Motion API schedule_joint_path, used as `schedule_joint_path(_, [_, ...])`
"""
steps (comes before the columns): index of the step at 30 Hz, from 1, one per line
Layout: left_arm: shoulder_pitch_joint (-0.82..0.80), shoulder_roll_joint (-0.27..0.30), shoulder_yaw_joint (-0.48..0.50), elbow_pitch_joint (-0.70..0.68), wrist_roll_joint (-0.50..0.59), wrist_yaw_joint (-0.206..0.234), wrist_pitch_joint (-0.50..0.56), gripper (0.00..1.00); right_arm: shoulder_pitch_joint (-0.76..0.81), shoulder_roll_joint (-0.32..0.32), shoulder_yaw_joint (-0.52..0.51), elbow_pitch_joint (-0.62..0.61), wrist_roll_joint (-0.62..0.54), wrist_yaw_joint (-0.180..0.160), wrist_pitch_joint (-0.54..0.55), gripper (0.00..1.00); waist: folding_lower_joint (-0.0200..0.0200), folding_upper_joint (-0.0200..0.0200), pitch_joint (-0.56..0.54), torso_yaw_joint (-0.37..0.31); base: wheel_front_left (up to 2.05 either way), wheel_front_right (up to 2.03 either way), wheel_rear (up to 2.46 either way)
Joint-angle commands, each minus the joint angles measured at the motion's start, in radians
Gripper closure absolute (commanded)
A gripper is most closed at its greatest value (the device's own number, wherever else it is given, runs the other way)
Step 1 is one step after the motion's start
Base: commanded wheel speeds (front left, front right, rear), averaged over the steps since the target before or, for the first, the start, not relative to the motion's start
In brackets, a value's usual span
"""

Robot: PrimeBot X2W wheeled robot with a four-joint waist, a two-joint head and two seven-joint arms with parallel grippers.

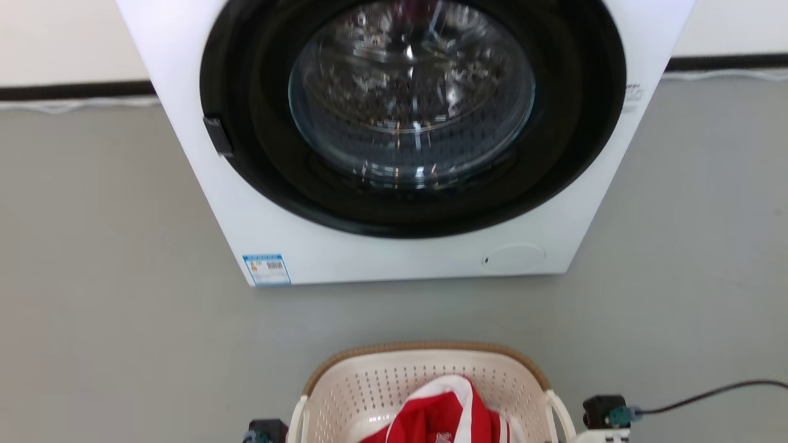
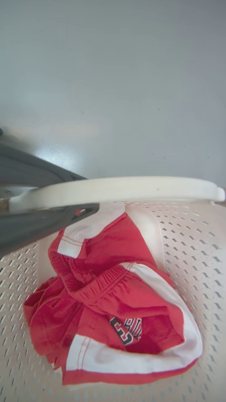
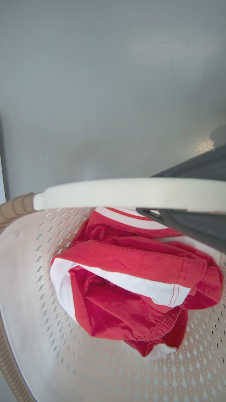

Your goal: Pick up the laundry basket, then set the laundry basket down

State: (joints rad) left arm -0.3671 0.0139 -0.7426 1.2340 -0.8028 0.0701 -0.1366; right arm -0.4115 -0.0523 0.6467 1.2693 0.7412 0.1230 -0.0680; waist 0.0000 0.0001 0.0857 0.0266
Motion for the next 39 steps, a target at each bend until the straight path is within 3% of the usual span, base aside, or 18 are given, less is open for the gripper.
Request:
schedule_joint_path(1, [-0.004,0.036,0.022,0.004,-0.008,0.019,-0.011,1.0,0.017,0.002,0.028,-0.012,0.011,0.008,0.0,1.0,0.0,-0.0001,-0.044,-0.005,0.0,0.0,0.0])
schedule_joint_path(9, [0.019,0.036,0.012,0.024,-0.022,0.022,-0.022,1.0,0.037,0.002,0.074,-0.003,0.073,0.008,-0.009,1.0,0.0,-0.0001,-0.089,-0.004,0.0,0.0,0.0])
schedule_joint_path(39, [0.018,0.036,-0.033,0.038,-0.066,0.024,-0.044,1.0,0.016,0.002,0.217,0.019,0.21,0.008,-0.049,1.0,0.0,-0.0001,-0.099,0.003,0.0,0.0,0.0])
